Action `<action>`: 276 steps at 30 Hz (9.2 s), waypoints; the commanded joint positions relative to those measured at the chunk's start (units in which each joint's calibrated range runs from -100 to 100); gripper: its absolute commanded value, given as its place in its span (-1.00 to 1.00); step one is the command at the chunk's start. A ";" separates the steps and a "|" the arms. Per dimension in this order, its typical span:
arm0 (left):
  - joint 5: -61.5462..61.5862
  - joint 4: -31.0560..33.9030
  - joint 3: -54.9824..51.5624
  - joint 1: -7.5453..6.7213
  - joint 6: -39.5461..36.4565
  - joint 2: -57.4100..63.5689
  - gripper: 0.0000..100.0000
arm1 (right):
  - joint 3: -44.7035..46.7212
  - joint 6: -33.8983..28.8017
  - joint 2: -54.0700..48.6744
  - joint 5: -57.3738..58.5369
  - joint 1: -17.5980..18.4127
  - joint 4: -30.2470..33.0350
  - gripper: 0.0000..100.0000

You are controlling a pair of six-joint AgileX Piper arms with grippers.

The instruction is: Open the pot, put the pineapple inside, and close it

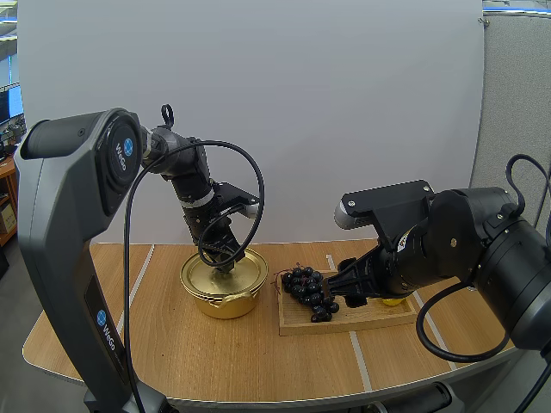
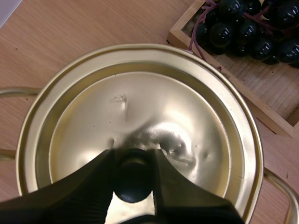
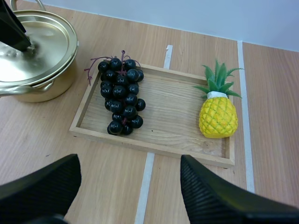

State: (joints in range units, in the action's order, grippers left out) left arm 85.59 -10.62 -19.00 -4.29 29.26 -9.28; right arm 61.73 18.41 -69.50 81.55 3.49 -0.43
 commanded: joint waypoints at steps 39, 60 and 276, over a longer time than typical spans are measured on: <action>-4.20 10.62 52.24 -0.11 -16.47 36.59 -1.00 | -0.52 -0.45 -0.07 -1.65 -0.16 3.20 1.00; -12.77 15.92 57.89 -0.11 -16.09 34.23 -1.00 | -11.08 -8.18 14.74 -2.60 -3.69 12.83 1.00; -22.24 16.14 57.89 -0.11 -16.09 32.23 -1.00 | -44.32 9.16 73.72 -15.46 16.58 -4.49 -1.00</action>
State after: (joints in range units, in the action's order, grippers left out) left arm 65.54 4.92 38.41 -4.29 13.30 23.15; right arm 17.92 27.70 3.75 65.58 19.94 -5.28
